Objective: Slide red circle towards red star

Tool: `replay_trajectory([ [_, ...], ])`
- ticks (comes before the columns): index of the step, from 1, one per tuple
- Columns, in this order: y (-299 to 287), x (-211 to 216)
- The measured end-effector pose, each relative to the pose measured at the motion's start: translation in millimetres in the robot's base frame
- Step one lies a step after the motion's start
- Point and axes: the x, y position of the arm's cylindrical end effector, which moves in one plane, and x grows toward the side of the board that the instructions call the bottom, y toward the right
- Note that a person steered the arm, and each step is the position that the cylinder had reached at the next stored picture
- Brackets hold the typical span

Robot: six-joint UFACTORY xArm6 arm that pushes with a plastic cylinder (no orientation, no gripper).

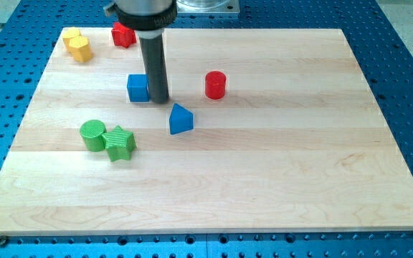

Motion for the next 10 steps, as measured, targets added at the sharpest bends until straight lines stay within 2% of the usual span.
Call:
replay_trajectory([
  [1, -53, -17],
  [2, -102, -67],
  [3, -111, -86],
  [4, -60, -78],
  [5, 42, -98],
  [6, 159, -46],
  [7, 144, 43],
  [8, 90, -17],
  [9, -21, -60],
  [10, 25, -33],
])
